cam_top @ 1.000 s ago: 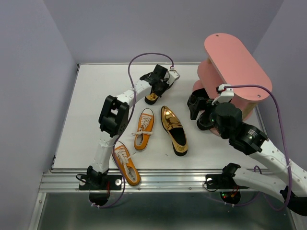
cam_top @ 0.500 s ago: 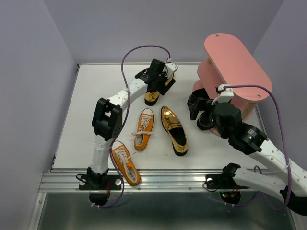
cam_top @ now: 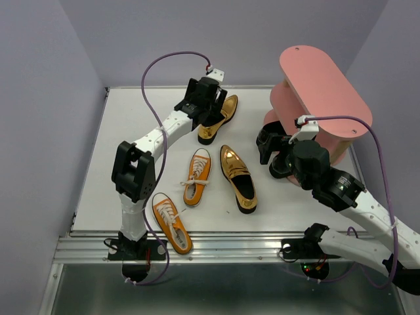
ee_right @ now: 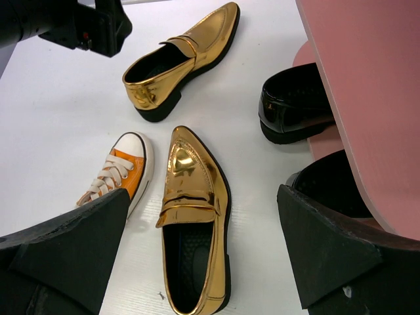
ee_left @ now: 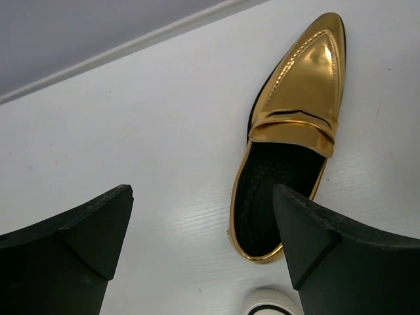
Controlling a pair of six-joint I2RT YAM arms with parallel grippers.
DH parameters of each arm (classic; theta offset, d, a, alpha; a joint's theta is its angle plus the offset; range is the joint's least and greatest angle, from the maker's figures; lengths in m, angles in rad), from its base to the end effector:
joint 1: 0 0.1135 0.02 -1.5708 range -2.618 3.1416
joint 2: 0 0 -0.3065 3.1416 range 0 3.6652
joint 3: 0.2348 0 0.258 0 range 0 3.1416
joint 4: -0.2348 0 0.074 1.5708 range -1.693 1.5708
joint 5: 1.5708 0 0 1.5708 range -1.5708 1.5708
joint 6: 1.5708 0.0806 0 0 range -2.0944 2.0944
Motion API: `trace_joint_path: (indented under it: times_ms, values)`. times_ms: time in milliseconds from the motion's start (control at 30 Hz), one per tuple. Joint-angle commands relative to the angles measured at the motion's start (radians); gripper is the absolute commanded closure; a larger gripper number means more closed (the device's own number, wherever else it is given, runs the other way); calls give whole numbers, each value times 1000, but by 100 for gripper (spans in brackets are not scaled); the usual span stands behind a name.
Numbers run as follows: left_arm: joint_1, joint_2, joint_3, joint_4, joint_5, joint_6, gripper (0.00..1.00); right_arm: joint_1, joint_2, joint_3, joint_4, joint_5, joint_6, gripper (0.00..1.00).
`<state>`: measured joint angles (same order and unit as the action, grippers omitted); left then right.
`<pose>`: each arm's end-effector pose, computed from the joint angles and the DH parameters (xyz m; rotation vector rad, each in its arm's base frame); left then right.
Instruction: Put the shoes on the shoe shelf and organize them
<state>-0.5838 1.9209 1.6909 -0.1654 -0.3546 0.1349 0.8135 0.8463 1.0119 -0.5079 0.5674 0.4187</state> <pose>0.4503 -0.2639 0.3450 0.4623 1.8848 0.0509 0.1608 0.1070 0.3959 0.0101 1.8693 0.3105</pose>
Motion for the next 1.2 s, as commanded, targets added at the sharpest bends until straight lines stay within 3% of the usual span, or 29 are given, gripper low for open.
trace_joint_path:
  times_ms: [0,167,267,300,367,400,733,967,1167]
  values:
    - [35,59,145,-100,-136,-164,1,9,0,4,37,22,-6,0]
    - [39,37,71,-33,-117,-210,1,9,-3,-1,39,20,-3,0]
    - [41,42,102,-71,-63,-216,3,9,-9,-1,35,22,-3,0]
    - [39,52,124,-95,-54,-206,16,9,-9,-1,35,25,-4,0]
    - [36,81,174,-170,-32,-195,27,9,-10,1,35,26,-4,0]
    - [33,85,179,-192,-29,-189,28,9,-12,1,37,26,-4,0]
    - [-47,95,158,-236,23,-109,28,9,-6,5,40,17,0,0]
    - [-79,190,228,-295,40,-67,22,9,-12,8,40,19,0,0]
    - [-80,259,256,-324,34,-57,24,9,-9,10,39,17,0,0]
